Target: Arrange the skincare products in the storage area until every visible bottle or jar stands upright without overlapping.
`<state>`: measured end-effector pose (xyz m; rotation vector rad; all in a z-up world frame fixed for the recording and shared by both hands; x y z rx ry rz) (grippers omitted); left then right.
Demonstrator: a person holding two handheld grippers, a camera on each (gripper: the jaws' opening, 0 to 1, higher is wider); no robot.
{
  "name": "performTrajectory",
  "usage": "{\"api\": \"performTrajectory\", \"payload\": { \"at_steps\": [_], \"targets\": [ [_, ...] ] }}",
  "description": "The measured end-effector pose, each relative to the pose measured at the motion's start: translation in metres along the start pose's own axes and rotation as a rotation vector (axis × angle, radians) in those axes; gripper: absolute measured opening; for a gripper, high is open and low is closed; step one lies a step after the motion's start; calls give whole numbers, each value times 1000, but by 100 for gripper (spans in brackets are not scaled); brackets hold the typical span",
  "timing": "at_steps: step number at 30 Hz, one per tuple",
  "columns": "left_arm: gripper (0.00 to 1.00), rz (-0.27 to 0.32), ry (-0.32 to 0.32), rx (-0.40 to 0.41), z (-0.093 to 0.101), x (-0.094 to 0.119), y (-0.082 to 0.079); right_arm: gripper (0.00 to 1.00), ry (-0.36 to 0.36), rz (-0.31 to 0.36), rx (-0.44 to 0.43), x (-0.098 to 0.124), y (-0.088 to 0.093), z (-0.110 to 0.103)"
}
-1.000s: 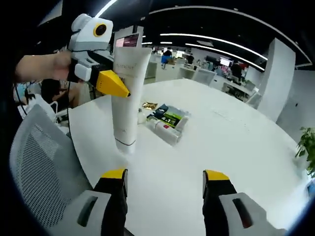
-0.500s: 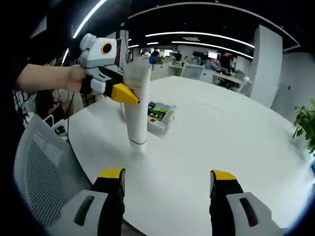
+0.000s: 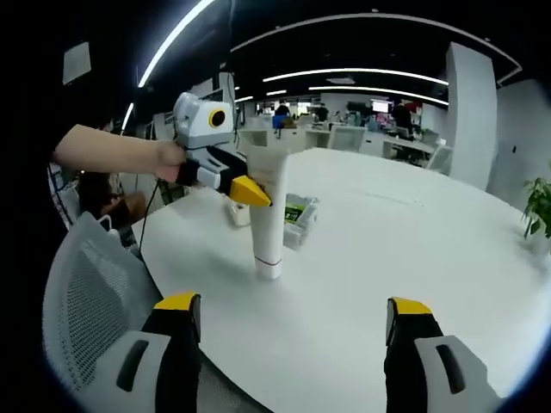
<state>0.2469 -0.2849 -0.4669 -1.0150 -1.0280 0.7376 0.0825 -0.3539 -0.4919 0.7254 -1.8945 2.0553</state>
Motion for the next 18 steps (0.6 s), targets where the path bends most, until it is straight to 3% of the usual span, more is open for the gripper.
{"api": "performTrajectory", "payload": {
  "at_steps": [4,10,18],
  "targets": [
    [7,9,6,-8,-4,0,-1,93,45,20,-37,-3,2,8],
    [7,6,8,-27,-7,1,-2,93,48,36,-68,-4,0,9],
    [8,21,13,-25,-8,2,1,99,48,28,-33,-8,3,7]
  ]
}}
Point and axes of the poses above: the point that each gripper's makers call its tool centre point, and the gripper's own axes: x roughly backward along the fingers, z roughly to its right, y roughly out of its underside, the point moved 4 cm from there along x, roughly backward along the fingers, and after that the axes turned 5 degrees about x, right-handed, at the moved point
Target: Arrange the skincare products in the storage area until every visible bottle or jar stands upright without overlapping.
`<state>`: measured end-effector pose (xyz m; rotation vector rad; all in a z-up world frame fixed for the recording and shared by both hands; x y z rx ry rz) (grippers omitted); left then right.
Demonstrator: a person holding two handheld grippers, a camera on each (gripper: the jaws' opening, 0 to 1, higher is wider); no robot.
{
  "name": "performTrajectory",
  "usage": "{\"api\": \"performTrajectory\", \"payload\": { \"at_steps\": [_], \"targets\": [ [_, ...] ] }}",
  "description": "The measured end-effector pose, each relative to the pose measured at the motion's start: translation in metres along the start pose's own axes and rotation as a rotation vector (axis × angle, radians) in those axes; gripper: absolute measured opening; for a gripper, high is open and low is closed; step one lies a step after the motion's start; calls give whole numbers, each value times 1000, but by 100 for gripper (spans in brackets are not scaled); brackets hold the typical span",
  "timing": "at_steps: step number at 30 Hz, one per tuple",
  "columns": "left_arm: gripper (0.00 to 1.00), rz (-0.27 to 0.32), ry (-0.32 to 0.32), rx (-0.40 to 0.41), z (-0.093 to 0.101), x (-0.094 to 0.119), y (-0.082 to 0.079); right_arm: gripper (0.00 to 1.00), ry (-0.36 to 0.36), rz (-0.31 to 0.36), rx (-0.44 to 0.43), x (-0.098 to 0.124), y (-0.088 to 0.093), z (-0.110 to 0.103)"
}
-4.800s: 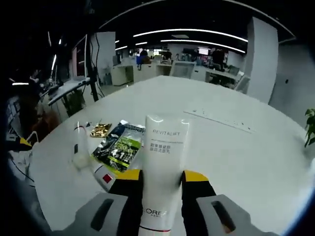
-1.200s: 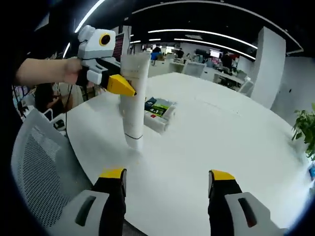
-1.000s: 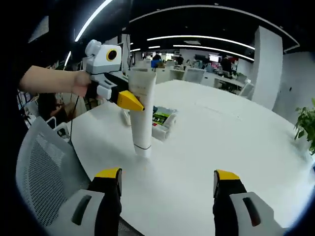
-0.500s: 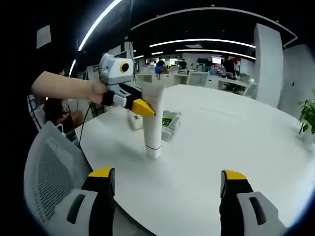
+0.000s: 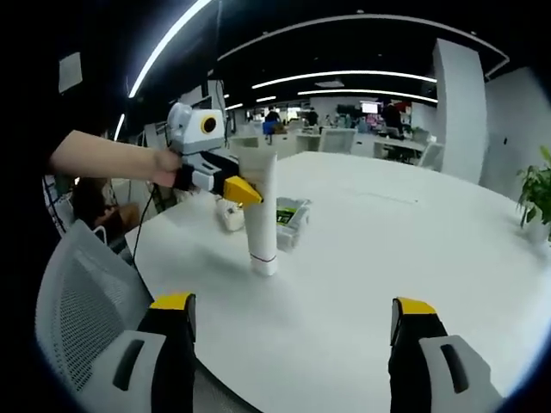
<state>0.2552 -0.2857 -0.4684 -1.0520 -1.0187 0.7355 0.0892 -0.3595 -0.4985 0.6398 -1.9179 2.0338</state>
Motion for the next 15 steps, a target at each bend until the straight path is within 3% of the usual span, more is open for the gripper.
{"api": "performTrajectory", "payload": {
  "at_steps": [8,15],
  "targets": [
    [8,-5,52,-4,1,2,4,99,17,-15,-15,1,3,3],
    [9,-2,52,5,2,3,3,96,39,-31,-8,2,5,5]
  ]
}}
Point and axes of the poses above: the point that each gripper's makers call its tool centre point, and the gripper's own axes: x roughly backward along the fingers, z roughly to its right, y roughly out of its underside, the point moved 4 cm from there along x, roughly backward along the fingers, and after that the axes turned 5 degrees about x, right-handed, at the moved point
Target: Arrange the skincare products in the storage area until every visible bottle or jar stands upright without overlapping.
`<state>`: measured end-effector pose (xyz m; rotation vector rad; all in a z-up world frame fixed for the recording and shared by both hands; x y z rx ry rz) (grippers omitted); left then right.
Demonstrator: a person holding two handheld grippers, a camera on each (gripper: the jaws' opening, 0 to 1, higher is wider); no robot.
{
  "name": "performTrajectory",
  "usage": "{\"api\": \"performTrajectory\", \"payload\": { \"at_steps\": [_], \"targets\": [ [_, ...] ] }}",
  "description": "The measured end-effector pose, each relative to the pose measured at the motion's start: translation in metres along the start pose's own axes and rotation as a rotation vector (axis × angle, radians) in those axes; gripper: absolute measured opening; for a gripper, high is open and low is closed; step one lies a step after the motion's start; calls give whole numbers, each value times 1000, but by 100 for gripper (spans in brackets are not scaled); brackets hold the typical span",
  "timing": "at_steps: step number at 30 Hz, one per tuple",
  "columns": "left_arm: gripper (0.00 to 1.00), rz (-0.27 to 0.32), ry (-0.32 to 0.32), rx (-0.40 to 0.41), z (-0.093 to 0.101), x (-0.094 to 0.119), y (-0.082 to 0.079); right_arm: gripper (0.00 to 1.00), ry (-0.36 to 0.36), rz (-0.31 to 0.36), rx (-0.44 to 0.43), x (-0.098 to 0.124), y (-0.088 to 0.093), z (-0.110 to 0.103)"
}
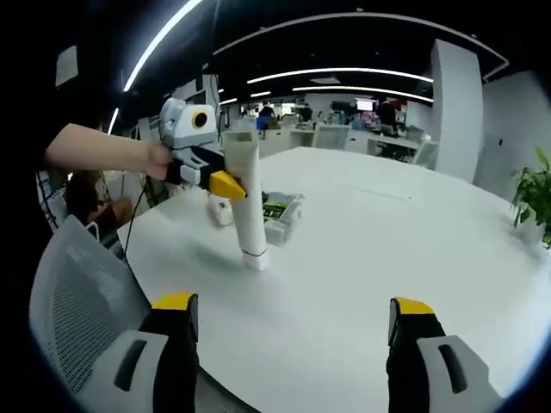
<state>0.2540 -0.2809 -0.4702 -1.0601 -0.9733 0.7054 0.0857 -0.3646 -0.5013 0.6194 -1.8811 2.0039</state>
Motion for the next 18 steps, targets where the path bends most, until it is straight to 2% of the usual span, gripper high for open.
{"api": "performTrajectory", "payload": {
  "at_steps": [18],
  "targets": [
    [19,-2,5,10,5,2,0,95,6,-13,-1,-1,0,1]
  ]
}}
Point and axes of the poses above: the point that each gripper's makers call its tool centre point, and the gripper's own axes: x roughly backward along the fingers, z roughly to its right, y roughly out of its underside, the point moved 4 cm from there along x, roughly backward along the fingers, and after that the axes turned 5 degrees about x, right-handed, at the moved point
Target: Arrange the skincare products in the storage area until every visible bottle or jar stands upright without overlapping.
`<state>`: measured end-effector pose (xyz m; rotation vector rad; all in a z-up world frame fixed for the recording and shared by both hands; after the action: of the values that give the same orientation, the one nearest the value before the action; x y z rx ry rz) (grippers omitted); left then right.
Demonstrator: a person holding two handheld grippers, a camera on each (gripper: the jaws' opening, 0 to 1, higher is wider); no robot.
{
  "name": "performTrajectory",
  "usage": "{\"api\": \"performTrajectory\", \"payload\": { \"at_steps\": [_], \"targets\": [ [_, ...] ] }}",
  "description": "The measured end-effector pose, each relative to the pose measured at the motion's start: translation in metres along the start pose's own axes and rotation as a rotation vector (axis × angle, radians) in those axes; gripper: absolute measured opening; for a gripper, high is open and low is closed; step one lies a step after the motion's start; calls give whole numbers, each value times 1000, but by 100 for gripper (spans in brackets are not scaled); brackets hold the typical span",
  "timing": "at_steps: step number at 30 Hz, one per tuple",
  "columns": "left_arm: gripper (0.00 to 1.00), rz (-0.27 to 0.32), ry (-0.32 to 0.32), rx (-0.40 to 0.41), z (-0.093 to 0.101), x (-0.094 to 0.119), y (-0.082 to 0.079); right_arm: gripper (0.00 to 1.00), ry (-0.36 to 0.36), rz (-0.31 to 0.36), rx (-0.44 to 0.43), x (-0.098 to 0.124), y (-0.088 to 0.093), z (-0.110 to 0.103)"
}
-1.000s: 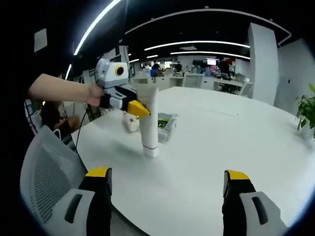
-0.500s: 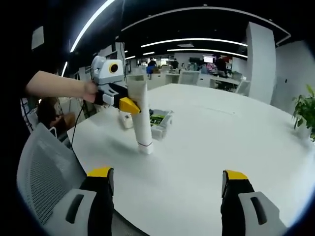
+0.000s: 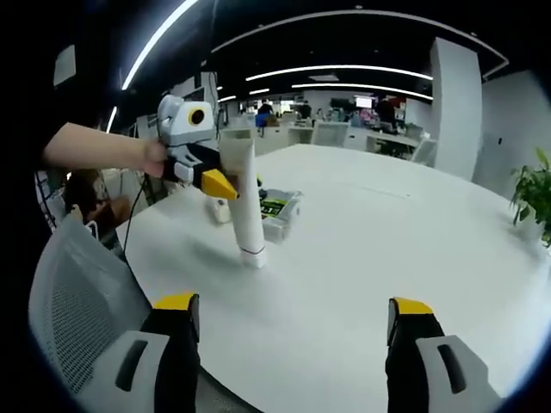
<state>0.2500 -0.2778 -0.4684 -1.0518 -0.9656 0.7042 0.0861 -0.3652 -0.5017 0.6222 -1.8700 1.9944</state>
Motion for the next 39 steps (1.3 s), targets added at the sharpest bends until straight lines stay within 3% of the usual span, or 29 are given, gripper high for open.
{"api": "performTrajectory", "payload": {
  "at_steps": [11,17,21,25,29,39],
  "targets": [
    [35,18,-82,69,-9,19,9,95,-6,5,-8,-1,0,-1],
    [53,49,-153,141,-11,36,15,94,-9,5,-8,0,-1,-2],
    [58,59,-196,174,-6,47,22,94,-8,2,-8,-1,1,-2],
    [67,83,-281,246,-8,65,38,93,-6,-1,-1,0,1,-2],
    [71,72,-325,305,-6,83,62,92,-7,3,-2,0,-1,-3],
    [91,163,-451,410,18,111,79,91,-7,-4,-2,-1,2,-2]
  ]
}}
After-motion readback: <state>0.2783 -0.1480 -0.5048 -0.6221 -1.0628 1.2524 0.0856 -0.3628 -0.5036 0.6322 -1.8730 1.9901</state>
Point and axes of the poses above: the point that each gripper's makers call its tool centre point, and the gripper's own axes: x roughly backward along the fingers, z roughly to its right, y roughly out of its underside, the point moved 4 cm from there along x, roughly backward along the fingers, and after that the axes turned 5 degrees about x, right-handed, at the moved point
